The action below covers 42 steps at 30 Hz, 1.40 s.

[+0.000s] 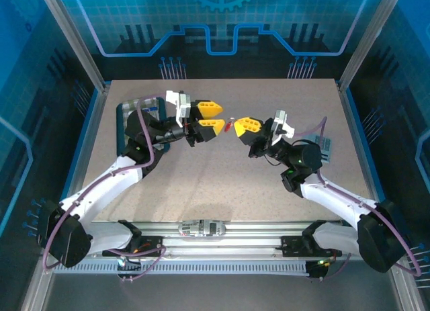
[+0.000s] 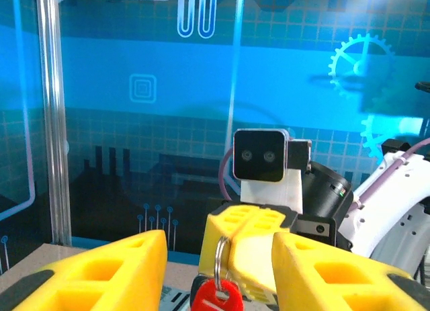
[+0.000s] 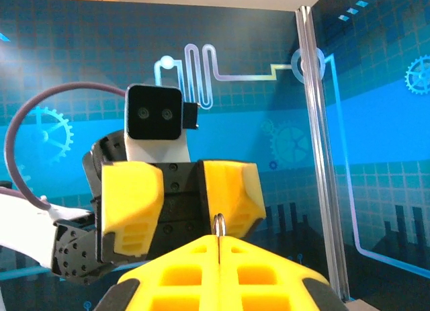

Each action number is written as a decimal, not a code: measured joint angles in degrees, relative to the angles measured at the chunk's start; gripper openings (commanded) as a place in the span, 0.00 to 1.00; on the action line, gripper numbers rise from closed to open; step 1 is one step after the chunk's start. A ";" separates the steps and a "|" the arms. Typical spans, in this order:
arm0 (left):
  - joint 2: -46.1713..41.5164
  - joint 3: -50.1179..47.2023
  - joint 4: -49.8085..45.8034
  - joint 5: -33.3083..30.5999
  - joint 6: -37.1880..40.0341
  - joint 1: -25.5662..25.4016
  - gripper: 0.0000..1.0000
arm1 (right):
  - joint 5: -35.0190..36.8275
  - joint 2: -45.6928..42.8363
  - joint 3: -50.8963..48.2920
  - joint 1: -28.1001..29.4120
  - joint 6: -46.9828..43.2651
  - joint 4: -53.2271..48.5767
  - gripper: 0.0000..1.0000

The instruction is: Remove the keys from the keyring

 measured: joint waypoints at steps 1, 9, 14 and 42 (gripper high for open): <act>0.13 0.00 -0.07 0.50 -0.28 -0.02 0.45 | -0.26 -0.02 0.13 0.00 0.17 0.24 0.00; 3.04 0.48 -0.57 4.74 -1.60 -0.66 0.39 | -1.01 -1.49 0.42 0.00 -0.83 -0.79 0.00; 4.46 1.20 -0.31 6.08 -2.32 -0.74 0.38 | -1.95 -1.88 0.50 0.00 -1.64 -2.12 0.00; 4.76 3.48 -3.48 10.12 -2.05 -1.18 0.18 | -3.72 -2.75 0.81 0.00 -2.93 -4.68 0.00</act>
